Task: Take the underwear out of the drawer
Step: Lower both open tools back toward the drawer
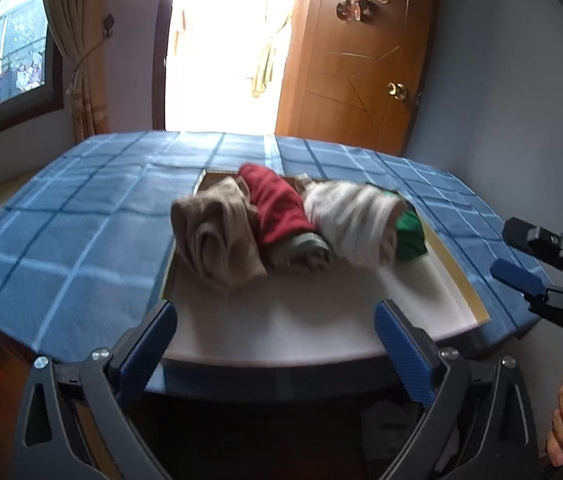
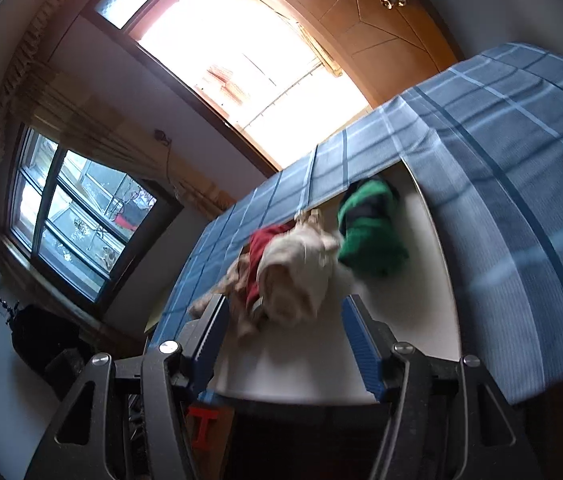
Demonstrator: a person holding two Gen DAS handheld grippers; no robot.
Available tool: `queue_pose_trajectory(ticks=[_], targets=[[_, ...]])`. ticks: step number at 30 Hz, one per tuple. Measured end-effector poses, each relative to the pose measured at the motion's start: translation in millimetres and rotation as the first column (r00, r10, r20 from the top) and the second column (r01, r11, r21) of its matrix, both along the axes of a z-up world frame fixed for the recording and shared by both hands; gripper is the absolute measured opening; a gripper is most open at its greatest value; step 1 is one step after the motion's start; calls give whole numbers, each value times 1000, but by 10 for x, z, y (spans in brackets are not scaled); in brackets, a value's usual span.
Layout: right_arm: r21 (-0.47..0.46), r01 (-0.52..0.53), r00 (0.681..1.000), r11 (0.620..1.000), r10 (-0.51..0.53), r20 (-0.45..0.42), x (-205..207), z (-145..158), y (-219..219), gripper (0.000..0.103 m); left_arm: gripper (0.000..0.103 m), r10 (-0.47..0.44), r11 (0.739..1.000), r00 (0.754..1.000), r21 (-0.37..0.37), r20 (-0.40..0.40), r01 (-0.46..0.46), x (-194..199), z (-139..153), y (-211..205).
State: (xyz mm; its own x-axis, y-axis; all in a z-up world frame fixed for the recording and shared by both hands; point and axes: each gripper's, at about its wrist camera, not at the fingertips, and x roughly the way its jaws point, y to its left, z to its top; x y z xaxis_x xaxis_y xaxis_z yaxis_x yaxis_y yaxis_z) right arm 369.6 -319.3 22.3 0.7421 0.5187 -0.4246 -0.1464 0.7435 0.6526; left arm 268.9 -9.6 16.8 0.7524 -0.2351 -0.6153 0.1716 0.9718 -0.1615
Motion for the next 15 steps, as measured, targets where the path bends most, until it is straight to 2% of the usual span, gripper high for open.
queue_pose_trajectory(ticks=[7,15], targets=[[-6,12,999,1000,-12,-29,-467,-191,-66,62,101,-56,998,998,15,-32,56,-300,-129,-53],[-9,51,995,999,-51,-83,-780,-511,-237,62,101,-86,996,994,22,-60,87,-510,-263,-125]])
